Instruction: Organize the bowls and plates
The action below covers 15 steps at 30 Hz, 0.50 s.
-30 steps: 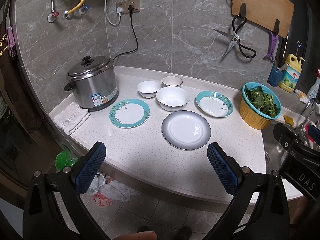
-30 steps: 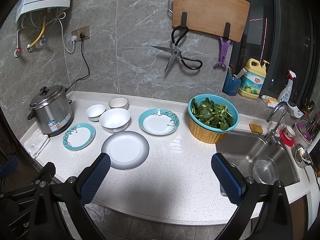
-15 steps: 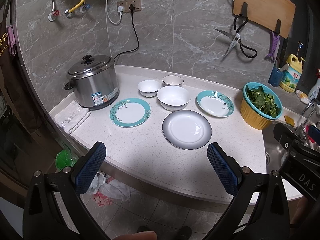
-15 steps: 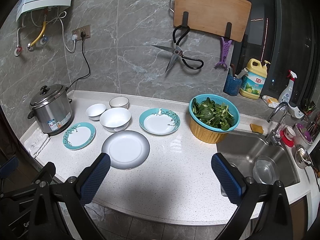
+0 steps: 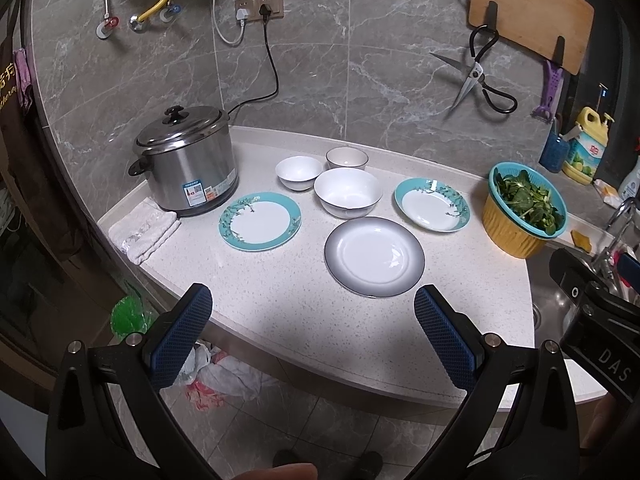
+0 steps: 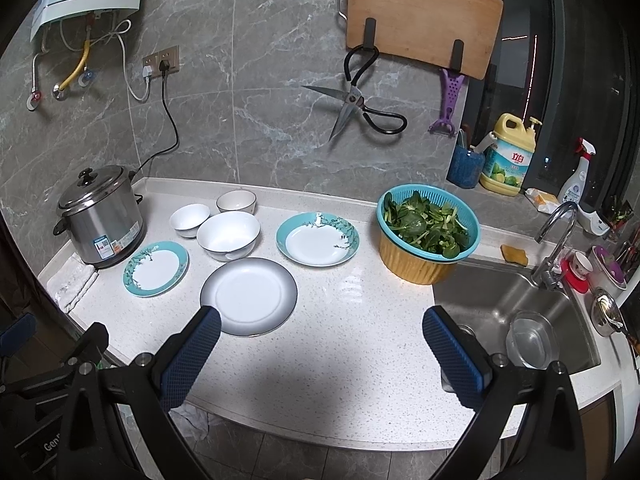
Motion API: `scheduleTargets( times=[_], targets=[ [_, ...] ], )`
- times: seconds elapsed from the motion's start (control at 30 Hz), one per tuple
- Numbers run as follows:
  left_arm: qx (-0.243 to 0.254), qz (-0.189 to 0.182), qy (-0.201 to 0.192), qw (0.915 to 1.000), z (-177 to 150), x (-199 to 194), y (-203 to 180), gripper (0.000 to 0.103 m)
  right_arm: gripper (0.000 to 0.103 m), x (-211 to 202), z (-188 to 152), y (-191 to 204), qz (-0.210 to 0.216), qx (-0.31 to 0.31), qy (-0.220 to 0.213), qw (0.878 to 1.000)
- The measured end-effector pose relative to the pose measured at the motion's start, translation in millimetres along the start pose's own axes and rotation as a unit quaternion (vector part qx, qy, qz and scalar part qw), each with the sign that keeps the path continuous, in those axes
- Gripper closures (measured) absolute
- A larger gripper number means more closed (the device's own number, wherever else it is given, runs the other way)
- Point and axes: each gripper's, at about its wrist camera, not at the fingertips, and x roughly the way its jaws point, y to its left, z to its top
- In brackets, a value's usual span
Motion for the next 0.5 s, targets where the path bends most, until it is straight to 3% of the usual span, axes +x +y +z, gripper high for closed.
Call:
scheduleTargets(
  times=[0.13, 0.23, 0.4, 0.5],
  targets=[
    [-0.011, 0.000, 0.022, 0.9997, -6.0, 24.8, 1.0, 0.000, 0.000, 17.7, -1.2, -11.9, 0.010, -0.004, 0.010, 1.000],
    [-0.030, 0.001, 0.061, 0.9977, -20.3, 60.2, 7.2, 0.000, 0.000, 44.6, -7.1, -23.6, 0.027, -0.009, 0.028, 0.999],
    [-0.070, 0.000, 0.150, 0.9862, -52.8, 133.8, 24.3, 0.002, 0.000, 103.8, -15.4, -55.9, 0.059, -0.003, 0.072, 0.996],
    [-0.075, -0.008, 0.165, 0.9834, -63.0, 172.6, 31.1, 0.003, 0.000, 136.5, -9.8, -61.5, 0.099, 0.007, 0.095, 0.991]
  ],
)
